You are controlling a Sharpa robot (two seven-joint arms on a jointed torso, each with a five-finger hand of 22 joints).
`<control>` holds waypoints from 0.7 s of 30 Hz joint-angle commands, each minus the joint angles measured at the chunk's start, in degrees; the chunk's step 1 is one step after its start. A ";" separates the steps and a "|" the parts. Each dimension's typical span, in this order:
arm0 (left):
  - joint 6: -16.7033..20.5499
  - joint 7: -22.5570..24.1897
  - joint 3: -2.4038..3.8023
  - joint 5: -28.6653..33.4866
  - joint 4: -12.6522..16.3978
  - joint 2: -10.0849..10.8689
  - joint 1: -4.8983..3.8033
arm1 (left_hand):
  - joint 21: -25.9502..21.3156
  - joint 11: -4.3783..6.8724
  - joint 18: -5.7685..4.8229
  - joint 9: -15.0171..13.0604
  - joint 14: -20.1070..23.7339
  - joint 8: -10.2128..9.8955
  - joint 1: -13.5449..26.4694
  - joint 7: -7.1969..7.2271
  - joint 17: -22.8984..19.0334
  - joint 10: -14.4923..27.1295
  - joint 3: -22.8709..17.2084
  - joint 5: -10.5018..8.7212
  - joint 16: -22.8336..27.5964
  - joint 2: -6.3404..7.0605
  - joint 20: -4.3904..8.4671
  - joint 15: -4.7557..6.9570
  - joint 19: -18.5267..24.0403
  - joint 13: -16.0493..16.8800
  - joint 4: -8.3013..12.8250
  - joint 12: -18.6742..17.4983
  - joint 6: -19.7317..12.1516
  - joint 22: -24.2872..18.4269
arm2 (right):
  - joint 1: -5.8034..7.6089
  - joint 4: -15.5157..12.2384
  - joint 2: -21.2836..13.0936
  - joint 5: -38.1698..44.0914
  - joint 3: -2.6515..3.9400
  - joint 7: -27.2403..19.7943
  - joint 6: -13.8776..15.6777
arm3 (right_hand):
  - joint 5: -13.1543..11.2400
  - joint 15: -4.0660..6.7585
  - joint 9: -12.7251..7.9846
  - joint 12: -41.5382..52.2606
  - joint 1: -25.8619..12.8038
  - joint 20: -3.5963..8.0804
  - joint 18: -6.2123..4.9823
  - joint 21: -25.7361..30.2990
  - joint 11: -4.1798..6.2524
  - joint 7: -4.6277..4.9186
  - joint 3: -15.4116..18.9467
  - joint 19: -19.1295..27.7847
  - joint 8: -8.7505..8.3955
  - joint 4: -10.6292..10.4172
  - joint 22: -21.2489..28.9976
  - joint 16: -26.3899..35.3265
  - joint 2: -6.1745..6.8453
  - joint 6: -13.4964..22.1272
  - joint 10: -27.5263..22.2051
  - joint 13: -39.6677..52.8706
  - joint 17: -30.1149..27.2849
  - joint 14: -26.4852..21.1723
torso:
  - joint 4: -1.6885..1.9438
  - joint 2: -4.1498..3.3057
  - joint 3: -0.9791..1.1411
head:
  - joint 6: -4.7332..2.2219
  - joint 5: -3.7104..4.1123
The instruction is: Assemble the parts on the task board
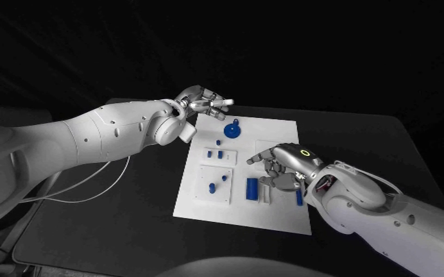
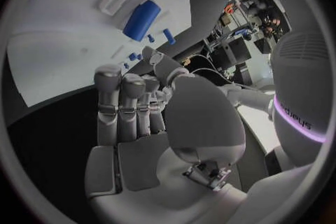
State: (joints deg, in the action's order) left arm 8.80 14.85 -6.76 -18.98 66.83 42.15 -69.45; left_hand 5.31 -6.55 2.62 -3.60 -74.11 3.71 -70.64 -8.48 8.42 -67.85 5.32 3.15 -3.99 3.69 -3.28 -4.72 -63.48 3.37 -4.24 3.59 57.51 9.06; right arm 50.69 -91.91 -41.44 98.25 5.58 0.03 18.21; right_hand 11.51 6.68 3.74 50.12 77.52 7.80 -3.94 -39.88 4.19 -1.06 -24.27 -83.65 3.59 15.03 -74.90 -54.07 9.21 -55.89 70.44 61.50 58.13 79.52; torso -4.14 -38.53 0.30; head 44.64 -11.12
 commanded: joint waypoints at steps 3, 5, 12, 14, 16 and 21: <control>-0.81 0.59 0.03 -0.11 -0.05 -0.27 0.00 | 0.36 0.07 -0.74 -0.08 0.23 -0.01 -0.41 0.02 0.06 0.42 -0.06 -0.22 0.31 -0.22 -0.39 0.14 0.14 0.08 0.14 -0.12 -0.33 -0.08 | 0.32 0.83 0.80 11.10 -1.71 -2.45 -0.49 | -0.64 -0.12 -0.08 -0.23 0.87 -0.28 -0.14 0.30 0.01 -0.50 -0.02 -0.28 0.00 -0.43 -4.25 0.57 0.94 0.55 -1.05 -1.51 -0.23 -0.68 | 0.14 -0.06 -0.01 | 0.29 -0.07; -0.90 0.60 0.03 -0.11 -0.09 -0.29 0.01 | 0.38 0.07 -0.74 -0.08 0.22 -0.01 -0.34 0.02 0.08 0.44 0.00 -0.22 0.32 -0.29 -0.39 0.14 0.14 0.07 0.18 -0.13 -0.33 -0.12 | 0.40 1.13 1.15 12.85 -2.35 -2.18 -1.46 | -0.55 -0.17 -0.09 1.12 1.46 -0.31 0.05 -0.74 0.13 -0.84 0.07 -0.19 -0.04 -0.98 -4.43 0.18 1.35 0.47 -0.89 -1.57 0.15 -0.56 | 0.11 -0.08 -0.02 | 0.33 -0.09; -1.17 0.56 0.03 -0.11 -0.24 -0.34 0.01 | 0.41 0.06 -0.75 -0.08 0.23 -0.01 -0.33 0.01 0.09 0.47 0.05 -0.22 0.32 -0.43 -0.39 0.15 0.15 0.07 0.29 -0.13 -0.35 -0.17 | 0.64 1.62 1.81 18.10 -3.66 -0.26 -4.31 | -2.51 -0.35 0.04 3.40 2.26 -0.52 0.17 -2.70 0.10 -1.08 0.43 0.21 0.06 -0.64 -4.68 -1.34 1.38 -1.42 -1.18 -1.39 1.77 -0.61 | 0.05 -0.01 -0.07 | 0.61 -0.36; -1.25 0.51 0.03 -0.11 -0.26 -0.34 0.01 | 0.43 0.06 -0.75 -0.08 0.25 0.00 -0.23 0.01 0.10 0.49 0.15 -0.23 0.32 -0.56 -0.39 0.14 0.16 0.07 0.39 -0.13 -0.36 -0.22 | 0.79 1.72 2.05 19.28 -3.87 0.47 -5.09 | -3.55 -0.38 0.07 3.95 2.13 -0.55 0.14 -3.06 0.04 -1.02 -0.22 0.34 -0.01 -0.35 -4.71 -1.63 1.36 -2.18 -1.36 -1.35 2.15 -0.61 | 0.03 0.00 -0.05 | 0.56 -0.36; -1.33 0.47 0.03 -0.11 -0.27 -0.34 0.01 | 0.43 0.06 -0.75 -0.08 0.25 0.00 -0.23 0.01 0.10 0.49 0.15 -0.23 0.32 -0.56 -0.39 0.14 0.16 0.07 0.39 -0.13 -0.36 -0.22 | 1.00 1.82 2.33 20.38 -4.14 1.15 -5.82 | -4.03 -0.44 0.16 4.30 1.95 -0.62 0.10 -3.29 0.00 -0.90 -0.75 0.50 0.02 0.09 -4.69 -1.78 1.18 -2.92 -1.63 -1.51 2.43 -0.65 | 0.06 -0.01 -0.02 | 0.66 -0.49; -1.45 0.34 0.03 -0.11 -0.31 -0.32 0.01 | 0.46 0.05 -0.76 -0.08 0.25 -0.01 -0.15 0.00 0.10 0.51 0.23 -0.25 0.32 -0.72 -0.39 0.14 0.17 0.07 0.44 -0.13 -0.38 -0.28 | 1.67 2.23 3.09 22.06 -5.10 2.38 -6.58 | -6.48 -0.46 0.17 4.62 1.73 -0.66 0.05 -4.01 0.01 -0.93 -2.98 0.69 0.03 0.60 -4.69 -1.91 1.28 -3.41 -1.95 -2.56 2.78 -0.57 | 0.04 -0.04 0.00 | 0.70 -0.57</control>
State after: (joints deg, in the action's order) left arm 8.35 14.86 -6.76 -19.00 66.48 41.94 -69.45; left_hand 5.53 -6.55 2.63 -3.60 -74.11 3.71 -70.87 -8.49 8.47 -67.85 5.48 3.15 -3.99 3.46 -3.28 -4.71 -63.48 3.37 -4.08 3.59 57.51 8.84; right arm 52.27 -89.75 -38.53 116.37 0.50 0.65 14.16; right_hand 5.02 6.56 3.85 54.54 79.26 7.25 -3.94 -43.70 4.09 -1.88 -27.09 -83.32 3.59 15.60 -74.90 -55.80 10.48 -58.93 68.78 59.03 60.88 79.11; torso -4.08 -38.56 0.27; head 45.31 -11.62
